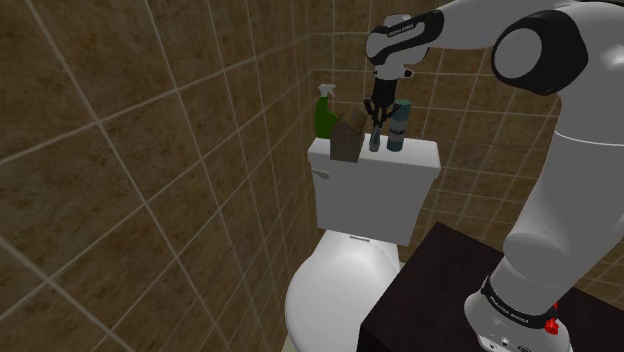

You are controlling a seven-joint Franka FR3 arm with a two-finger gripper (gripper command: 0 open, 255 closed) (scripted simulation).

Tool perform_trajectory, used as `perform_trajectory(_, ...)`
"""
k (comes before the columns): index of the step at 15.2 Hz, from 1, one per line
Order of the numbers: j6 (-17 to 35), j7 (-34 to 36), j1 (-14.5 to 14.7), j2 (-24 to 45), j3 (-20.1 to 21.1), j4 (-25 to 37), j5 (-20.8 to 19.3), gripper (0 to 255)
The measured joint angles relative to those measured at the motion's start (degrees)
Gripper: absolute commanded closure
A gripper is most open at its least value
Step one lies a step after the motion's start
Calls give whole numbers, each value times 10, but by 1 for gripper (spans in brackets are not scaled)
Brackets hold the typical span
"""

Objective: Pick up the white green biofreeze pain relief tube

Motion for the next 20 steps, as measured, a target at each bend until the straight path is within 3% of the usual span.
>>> perform_trajectory(5,-3,0,0,0,0,3,0,255)
perform_trajectory(20,-110,11,-3,-2,-2,108,-3,255)
